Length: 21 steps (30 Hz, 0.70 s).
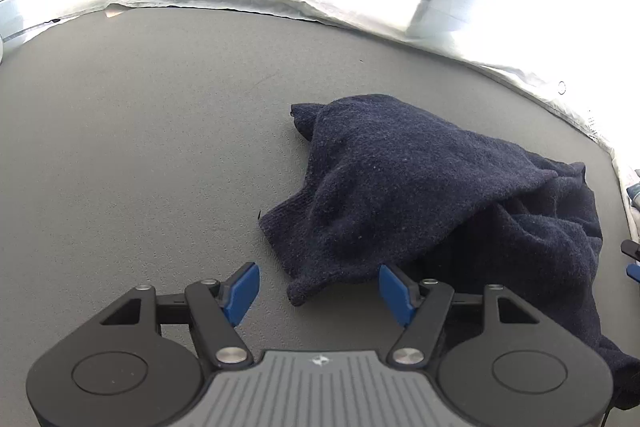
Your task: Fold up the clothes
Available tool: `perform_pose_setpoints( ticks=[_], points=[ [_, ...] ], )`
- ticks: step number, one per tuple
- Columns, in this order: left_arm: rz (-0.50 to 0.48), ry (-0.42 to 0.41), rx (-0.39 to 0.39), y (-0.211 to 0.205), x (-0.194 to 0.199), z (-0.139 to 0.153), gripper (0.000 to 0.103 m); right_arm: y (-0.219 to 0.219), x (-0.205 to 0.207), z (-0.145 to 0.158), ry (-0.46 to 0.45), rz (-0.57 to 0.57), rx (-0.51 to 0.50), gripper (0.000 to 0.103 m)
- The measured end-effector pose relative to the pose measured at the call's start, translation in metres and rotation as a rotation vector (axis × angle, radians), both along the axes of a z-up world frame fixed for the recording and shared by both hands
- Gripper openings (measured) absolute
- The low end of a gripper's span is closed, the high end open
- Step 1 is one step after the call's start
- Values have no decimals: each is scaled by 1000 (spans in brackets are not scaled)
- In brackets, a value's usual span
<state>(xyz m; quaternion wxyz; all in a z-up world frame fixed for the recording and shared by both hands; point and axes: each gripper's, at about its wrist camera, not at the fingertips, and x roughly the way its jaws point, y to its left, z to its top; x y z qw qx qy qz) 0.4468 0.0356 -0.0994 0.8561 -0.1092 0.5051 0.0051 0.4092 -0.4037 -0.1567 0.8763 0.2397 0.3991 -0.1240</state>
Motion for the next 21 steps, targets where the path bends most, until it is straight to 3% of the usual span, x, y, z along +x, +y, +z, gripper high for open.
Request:
perform_pose_setpoints(
  ticks=[4,9,13,15,16,17,18,19,21],
  points=[
    [-46,0,30,-10,1,-3,67,14,-31,-24,49,11,151,47],
    [-66,-26,71,-20,8,0,67,35,-28,-33,77,32,233,47],
    [-92,-56,117,-27,13,-2,67,44,-19,-32,86,66,241,45],
    [-109,-69,140,-31,16,-3,64,46,-21,-32,83,79,215,35],
    [-113,-80,143,-33,17,-4,60,47,-22,-32,79,86,200,23],
    [-115,-90,138,-33,17,-4,46,47,-24,-32,75,94,186,11],
    [-116,-97,128,-34,17,-3,28,47,-28,-29,59,86,172,9],
    [-112,-104,120,-35,17,-2,18,45,-34,-26,37,71,157,8],
    [-97,-116,135,-37,14,1,11,43,-42,-17,4,55,96,7]
  ],
)
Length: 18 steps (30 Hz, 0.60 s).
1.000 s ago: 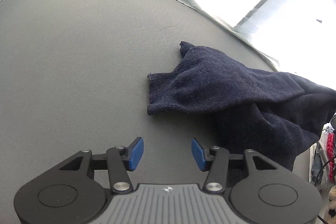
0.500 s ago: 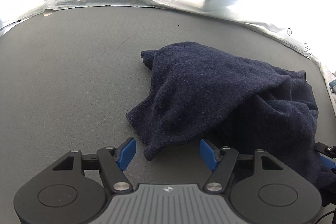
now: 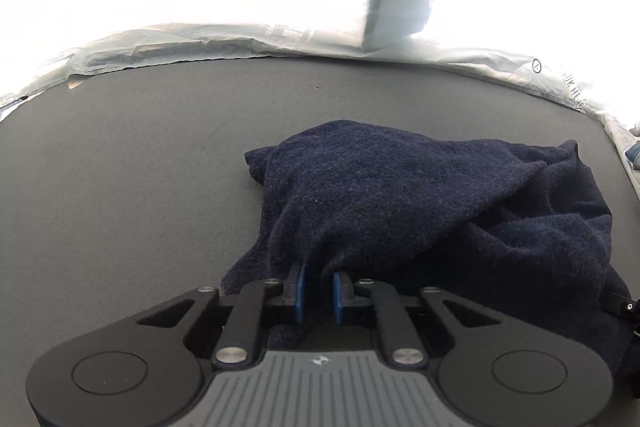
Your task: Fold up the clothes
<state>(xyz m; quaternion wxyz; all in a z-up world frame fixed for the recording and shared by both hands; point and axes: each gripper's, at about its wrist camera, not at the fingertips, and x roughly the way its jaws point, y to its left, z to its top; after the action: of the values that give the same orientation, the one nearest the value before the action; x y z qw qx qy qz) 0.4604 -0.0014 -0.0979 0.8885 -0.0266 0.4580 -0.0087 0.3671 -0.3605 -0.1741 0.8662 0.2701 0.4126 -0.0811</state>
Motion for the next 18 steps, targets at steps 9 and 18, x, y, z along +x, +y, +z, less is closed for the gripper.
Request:
perform_pose_setpoints(
  ticks=[9,18],
  points=[
    [195,-169,74,35,-30,32,8,-29,-23,53,-160,-94,-281,7],
    [509,-251,108,122,-86,42,8,-37,-27,100,-285,-44,-532,7]
  ],
)
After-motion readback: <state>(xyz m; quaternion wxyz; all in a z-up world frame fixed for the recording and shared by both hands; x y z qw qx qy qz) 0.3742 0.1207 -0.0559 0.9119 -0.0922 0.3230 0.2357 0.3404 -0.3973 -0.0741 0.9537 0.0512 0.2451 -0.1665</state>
